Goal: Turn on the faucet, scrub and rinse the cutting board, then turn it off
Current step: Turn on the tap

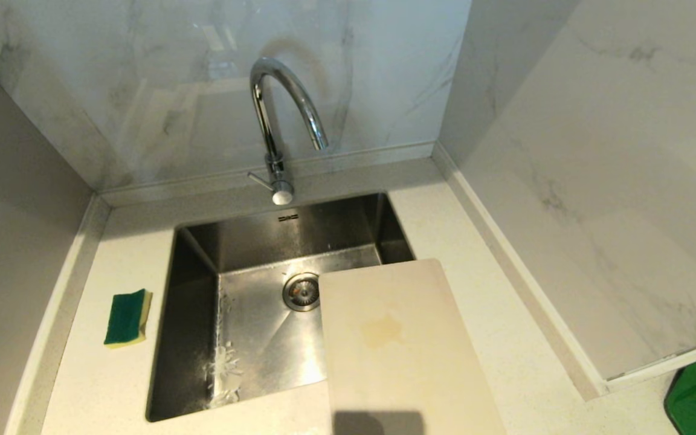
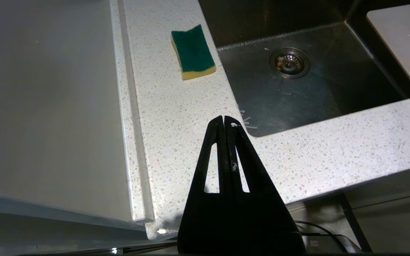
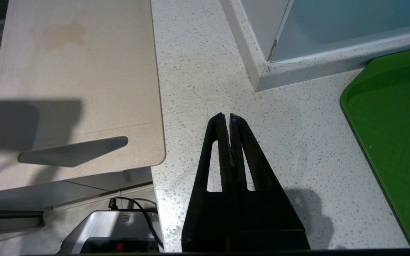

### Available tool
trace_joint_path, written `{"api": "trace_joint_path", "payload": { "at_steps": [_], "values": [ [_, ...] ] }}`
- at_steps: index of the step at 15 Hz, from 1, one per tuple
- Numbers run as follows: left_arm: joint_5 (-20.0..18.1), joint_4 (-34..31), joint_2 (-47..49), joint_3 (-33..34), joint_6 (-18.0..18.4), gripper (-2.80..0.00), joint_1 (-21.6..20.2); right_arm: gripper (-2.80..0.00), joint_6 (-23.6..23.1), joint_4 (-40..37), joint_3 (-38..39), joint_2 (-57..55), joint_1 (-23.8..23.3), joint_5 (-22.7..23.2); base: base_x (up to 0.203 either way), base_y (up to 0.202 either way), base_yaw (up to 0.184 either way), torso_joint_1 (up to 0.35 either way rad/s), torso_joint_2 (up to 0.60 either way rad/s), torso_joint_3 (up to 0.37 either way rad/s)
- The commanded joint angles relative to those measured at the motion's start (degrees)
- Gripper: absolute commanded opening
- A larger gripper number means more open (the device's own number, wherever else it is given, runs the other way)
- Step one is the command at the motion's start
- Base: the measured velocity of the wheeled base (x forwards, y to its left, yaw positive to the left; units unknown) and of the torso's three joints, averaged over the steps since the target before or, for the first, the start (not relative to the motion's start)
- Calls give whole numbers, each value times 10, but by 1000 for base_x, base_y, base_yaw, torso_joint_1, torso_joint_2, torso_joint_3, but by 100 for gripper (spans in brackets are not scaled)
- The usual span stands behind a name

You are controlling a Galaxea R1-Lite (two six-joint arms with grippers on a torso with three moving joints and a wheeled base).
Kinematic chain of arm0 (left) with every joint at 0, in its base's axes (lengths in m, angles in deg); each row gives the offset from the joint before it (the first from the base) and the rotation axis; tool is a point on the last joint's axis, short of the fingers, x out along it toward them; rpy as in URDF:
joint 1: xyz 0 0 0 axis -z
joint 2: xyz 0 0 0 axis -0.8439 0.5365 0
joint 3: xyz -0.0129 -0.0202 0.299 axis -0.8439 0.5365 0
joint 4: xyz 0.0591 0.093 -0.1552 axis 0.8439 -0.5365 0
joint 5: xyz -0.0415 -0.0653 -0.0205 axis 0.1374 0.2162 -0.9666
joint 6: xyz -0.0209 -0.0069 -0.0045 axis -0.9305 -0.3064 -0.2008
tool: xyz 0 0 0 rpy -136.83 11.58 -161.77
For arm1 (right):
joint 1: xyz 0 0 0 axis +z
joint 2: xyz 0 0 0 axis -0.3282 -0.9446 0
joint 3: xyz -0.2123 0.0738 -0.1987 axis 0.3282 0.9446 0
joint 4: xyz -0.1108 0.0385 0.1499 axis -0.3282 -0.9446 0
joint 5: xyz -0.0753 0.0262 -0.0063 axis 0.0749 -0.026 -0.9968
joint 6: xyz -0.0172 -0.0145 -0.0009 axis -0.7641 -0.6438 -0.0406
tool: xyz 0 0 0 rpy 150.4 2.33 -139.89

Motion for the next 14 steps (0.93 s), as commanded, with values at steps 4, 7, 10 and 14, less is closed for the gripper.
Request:
{"api": "trace_joint_path", "payload": {
  "at_steps": [4, 7, 10, 14],
  "values": [
    [8, 15, 0, 6, -18, -280, 0, -280, 0, -1, 0, 0, 0, 0, 0, 0, 0, 0, 0, 0],
    [9, 1, 2, 1, -12, -280, 0, -280, 0, -1, 0, 0, 0, 0, 0, 0, 0, 0, 0, 0],
    [7, -47, 45, -37, 22, -280, 0, -280, 0, -1, 0, 0, 0, 0, 0, 0, 0, 0, 0, 0],
    [-13, -66, 203, -187, 31, -280, 0, -280, 0, -1, 0, 0, 0, 0, 0, 0, 0, 0, 0, 0]
  ]
}}
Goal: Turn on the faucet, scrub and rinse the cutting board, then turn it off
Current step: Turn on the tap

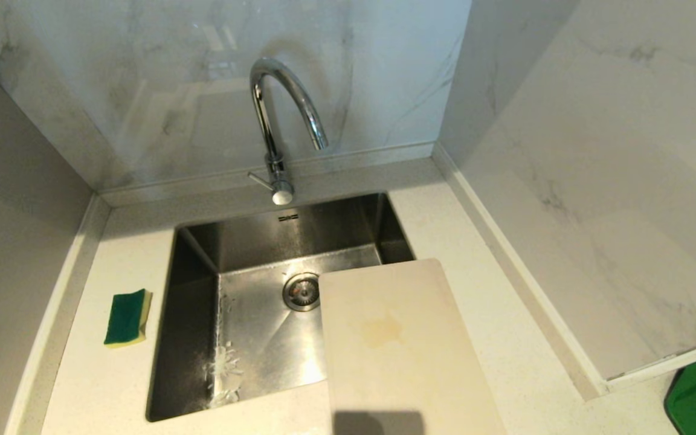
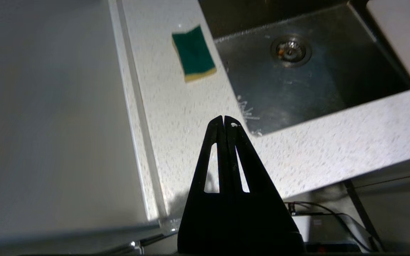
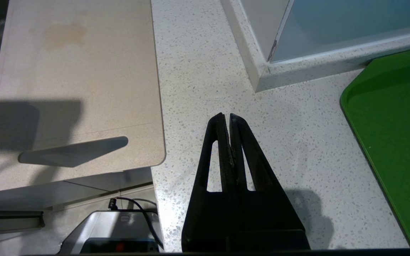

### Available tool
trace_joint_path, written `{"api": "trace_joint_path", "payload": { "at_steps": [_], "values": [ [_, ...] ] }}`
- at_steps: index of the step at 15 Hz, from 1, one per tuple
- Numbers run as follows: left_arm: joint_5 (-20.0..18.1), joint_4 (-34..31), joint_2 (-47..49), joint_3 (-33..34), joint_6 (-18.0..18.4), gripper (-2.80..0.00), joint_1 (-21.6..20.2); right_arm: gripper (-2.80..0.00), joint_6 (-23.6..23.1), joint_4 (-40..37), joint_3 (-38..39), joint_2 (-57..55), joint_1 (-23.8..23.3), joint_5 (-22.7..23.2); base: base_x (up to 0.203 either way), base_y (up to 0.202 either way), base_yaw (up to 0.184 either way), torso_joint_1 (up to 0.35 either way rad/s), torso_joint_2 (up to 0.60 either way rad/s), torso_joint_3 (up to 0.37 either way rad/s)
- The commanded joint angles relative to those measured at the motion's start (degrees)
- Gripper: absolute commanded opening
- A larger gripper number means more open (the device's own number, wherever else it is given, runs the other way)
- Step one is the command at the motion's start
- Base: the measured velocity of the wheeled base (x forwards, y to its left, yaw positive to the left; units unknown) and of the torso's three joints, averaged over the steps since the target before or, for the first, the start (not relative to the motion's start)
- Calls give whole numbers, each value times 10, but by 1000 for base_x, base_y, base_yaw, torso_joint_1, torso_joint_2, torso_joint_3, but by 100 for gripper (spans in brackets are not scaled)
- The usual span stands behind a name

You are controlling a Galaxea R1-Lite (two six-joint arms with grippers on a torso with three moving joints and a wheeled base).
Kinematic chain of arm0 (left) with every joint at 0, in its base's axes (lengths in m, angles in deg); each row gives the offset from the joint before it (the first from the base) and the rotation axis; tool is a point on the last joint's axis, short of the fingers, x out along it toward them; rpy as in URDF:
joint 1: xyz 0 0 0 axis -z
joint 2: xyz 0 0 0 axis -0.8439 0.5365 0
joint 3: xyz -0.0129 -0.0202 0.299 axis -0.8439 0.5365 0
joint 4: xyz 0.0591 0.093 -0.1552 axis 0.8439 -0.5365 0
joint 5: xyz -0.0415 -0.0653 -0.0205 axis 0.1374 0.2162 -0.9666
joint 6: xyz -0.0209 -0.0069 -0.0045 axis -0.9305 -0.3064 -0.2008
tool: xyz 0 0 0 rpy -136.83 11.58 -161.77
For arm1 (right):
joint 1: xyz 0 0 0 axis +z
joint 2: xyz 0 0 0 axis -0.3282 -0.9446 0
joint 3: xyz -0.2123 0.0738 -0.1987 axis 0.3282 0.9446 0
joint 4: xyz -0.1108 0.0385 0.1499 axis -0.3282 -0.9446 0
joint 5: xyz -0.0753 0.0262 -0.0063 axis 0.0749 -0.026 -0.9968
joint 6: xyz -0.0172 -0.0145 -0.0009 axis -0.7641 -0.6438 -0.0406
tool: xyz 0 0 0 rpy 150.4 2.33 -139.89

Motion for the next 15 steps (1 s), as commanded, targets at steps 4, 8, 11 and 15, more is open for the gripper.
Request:
{"api": "trace_joint_path", "payload": {
  "at_steps": [4, 8, 11, 15],
  "values": [
    [-30, -11, 183, -175, 39, -280, 0, -280, 0, -1, 0, 0, 0, 0, 0, 0, 0, 0, 0, 0],
    [-34, -28, 233, -189, 40, -280, 0, -280, 0, -1, 0, 0, 0, 0, 0, 0, 0, 0, 0, 0],
    [-88, -62, 313, -263, 27, -280, 0, -280, 0, -1, 0, 0, 0, 0, 0, 0, 0, 0, 0, 0],
    [-149, -121, 492, -483, 23, -280, 4, -280, 0, -1, 0, 0, 0, 0, 0, 0, 0, 0, 0, 0]
  ]
}}
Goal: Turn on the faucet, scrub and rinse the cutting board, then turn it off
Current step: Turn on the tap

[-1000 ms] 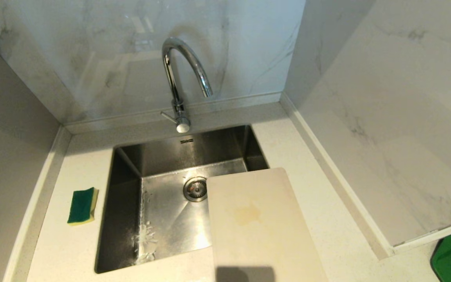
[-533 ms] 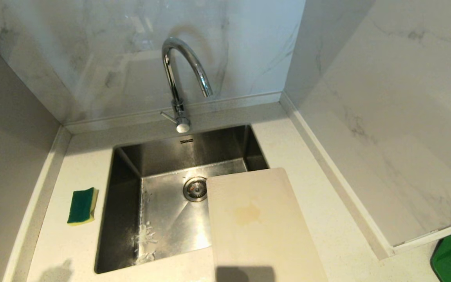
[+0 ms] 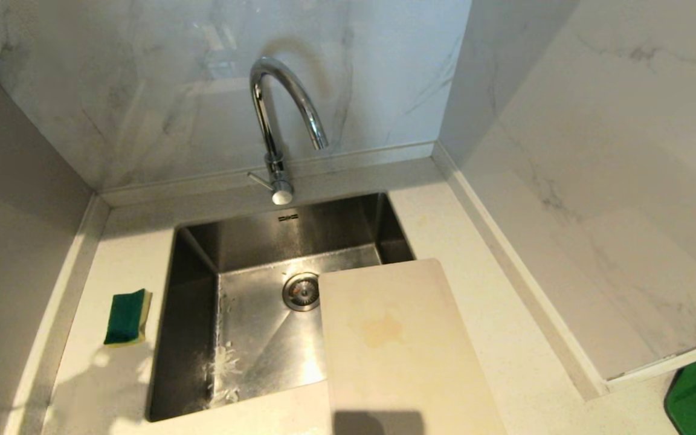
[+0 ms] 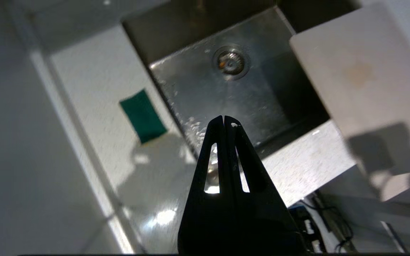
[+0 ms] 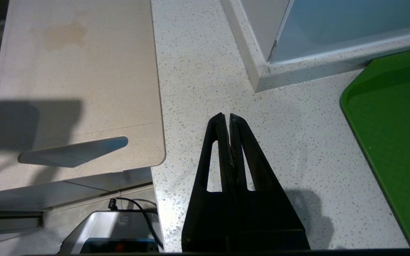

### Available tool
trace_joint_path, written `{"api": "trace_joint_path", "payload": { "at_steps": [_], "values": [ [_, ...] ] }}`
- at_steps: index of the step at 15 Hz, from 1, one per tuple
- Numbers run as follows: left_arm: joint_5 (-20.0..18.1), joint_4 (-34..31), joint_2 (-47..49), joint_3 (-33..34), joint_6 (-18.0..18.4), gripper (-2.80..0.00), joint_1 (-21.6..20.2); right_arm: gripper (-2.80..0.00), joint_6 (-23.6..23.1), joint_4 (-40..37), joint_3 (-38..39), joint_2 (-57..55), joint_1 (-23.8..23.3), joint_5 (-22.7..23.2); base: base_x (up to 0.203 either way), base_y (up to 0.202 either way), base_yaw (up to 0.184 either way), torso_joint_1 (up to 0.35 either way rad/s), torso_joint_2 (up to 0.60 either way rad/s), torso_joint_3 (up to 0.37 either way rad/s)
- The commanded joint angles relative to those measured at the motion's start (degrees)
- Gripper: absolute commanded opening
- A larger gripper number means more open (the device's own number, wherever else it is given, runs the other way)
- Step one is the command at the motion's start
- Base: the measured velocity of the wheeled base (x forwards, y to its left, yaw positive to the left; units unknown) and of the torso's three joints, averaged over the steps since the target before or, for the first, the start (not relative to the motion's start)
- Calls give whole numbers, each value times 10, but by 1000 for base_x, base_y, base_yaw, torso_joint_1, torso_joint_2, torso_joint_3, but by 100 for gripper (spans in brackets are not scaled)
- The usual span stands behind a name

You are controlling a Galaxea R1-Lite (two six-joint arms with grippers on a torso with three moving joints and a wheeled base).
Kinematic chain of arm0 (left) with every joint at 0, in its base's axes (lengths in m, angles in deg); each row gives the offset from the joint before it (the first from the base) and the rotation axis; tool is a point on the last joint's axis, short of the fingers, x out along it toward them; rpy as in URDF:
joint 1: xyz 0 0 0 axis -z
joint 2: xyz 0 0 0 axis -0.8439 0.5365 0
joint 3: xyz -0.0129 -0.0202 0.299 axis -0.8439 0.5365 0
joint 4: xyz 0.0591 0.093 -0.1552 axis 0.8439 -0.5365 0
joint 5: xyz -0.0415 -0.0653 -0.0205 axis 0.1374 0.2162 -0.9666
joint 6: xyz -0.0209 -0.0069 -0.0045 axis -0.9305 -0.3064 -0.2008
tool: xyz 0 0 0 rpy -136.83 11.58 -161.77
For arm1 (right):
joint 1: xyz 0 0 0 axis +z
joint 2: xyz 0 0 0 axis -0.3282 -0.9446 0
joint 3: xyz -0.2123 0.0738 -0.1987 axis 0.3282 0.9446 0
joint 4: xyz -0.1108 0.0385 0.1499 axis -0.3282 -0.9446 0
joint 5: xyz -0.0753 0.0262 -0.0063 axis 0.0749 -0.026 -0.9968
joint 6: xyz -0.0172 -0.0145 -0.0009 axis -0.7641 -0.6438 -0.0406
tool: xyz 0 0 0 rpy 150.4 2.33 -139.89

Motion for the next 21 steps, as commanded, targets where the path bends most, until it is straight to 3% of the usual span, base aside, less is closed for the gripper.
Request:
{"api": "trace_joint_path", "payload": {
  "at_steps": [1, 3, 5, 8, 11, 19, 21],
  "values": [
    [-15, -45, 136, -158, -9, -280, 4, -280, 0, -1, 0, 0, 0, 0, 0, 0, 0, 0, 0, 0],
    [-31, -137, 209, -322, -47, -280, 14, -280, 0, -1, 0, 0, 0, 0, 0, 0, 0, 0, 0, 0],
    [-41, -203, 311, -429, -98, -280, 22, -280, 0, -1, 0, 0, 0, 0, 0, 0, 0, 0, 0, 0],
    [-39, -242, 437, -513, -155, -280, 26, -280, 0, -1, 0, 0, 0, 0, 0, 0, 0, 0, 0, 0],
    [-27, -254, 528, -584, -176, -280, 26, -280, 0, -1, 0, 0, 0, 0, 0, 0, 0, 0, 0, 0],
    [-29, -213, 610, -605, -187, -280, 39, -280, 0, -1, 0, 0, 0, 0, 0, 0, 0, 0, 0, 0],
    [-28, -178, 631, -605, -188, -280, 48, -280, 0, -1, 0, 0, 1, 0, 0, 0, 0, 0, 0, 0]
  ]
}}
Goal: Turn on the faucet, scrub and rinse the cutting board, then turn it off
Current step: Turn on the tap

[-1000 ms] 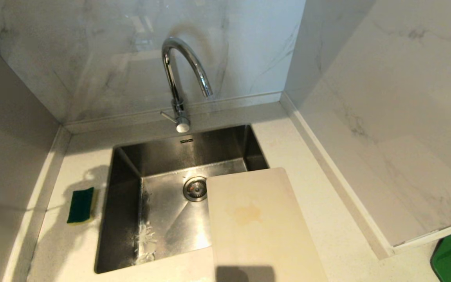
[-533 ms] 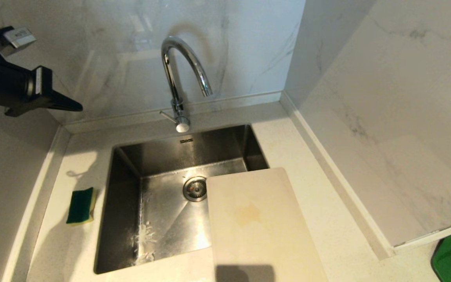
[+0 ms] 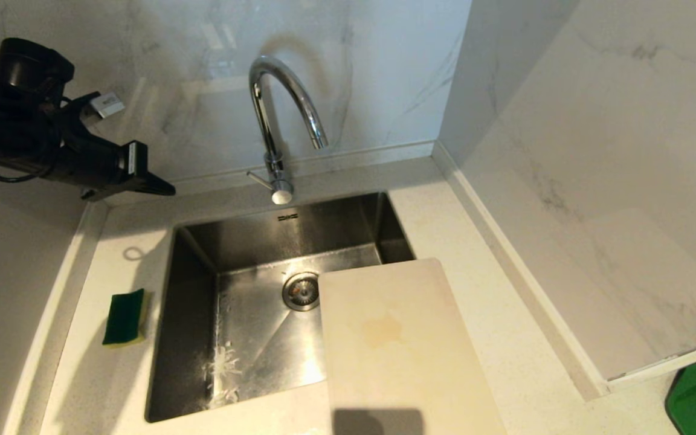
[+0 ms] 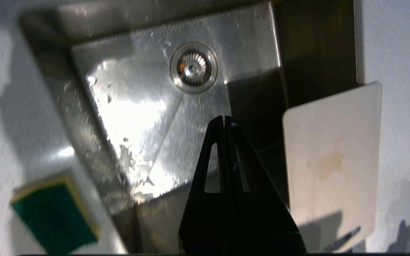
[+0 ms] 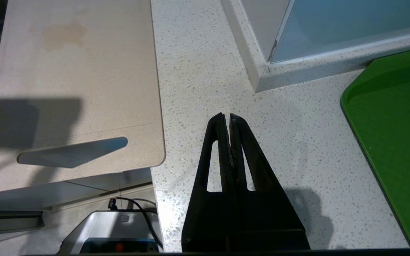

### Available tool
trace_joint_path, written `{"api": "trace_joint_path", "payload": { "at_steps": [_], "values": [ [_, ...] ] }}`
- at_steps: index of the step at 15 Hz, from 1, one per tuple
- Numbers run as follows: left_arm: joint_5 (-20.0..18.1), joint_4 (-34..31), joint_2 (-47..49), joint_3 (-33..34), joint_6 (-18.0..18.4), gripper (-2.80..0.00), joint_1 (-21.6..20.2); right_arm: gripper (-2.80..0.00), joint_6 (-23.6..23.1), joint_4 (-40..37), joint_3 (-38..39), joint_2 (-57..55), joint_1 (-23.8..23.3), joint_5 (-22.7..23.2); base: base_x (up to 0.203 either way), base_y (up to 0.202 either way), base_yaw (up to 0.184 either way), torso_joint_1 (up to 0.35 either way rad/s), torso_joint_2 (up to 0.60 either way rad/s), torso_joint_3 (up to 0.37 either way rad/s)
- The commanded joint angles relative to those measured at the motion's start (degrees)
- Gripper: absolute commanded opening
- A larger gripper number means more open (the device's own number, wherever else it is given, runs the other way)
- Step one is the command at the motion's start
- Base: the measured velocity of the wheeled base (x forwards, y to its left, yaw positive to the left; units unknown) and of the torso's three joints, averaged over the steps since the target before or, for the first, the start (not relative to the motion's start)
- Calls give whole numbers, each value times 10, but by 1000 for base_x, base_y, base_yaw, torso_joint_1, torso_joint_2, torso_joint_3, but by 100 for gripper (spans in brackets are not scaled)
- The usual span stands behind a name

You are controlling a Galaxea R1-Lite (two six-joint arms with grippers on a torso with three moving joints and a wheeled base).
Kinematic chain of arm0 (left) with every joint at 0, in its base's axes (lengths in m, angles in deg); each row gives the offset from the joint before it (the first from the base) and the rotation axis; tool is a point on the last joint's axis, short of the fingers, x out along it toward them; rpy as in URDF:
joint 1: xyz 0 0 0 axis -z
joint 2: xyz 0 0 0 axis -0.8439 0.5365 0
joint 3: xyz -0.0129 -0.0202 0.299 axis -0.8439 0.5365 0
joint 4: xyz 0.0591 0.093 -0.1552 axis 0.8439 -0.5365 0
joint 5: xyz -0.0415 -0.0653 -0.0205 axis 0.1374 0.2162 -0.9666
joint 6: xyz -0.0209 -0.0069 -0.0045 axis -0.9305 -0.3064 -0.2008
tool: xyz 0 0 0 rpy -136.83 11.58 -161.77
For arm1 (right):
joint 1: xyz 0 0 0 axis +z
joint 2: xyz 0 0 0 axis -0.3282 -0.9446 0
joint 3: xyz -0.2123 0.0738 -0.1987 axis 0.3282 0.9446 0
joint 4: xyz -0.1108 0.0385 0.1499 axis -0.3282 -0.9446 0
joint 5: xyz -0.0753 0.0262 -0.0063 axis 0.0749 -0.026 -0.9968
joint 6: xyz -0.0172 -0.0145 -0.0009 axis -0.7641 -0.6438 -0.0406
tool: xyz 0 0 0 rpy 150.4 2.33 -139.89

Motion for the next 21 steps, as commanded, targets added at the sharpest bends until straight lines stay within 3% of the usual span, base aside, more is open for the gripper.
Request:
{"api": "trace_joint_path", "payload": {
  "at_steps": [1, 18, 21],
  "values": [
    [-1, 48, 29, 1, -2, -280, 9, -280, 0, -1, 0, 0, 0, 1, 0, 0, 0, 0, 0, 0],
    [4, 322, 110, -1, 1, -280, 40, -280, 0, -1, 0, 0, 0, 0, 0, 0, 0, 0, 0, 0],
    [10, 328, 112, 0, 0, -280, 42, -280, 0, -1, 0, 0, 0, 0, 0, 0, 0, 0, 0, 0]
  ]
}}
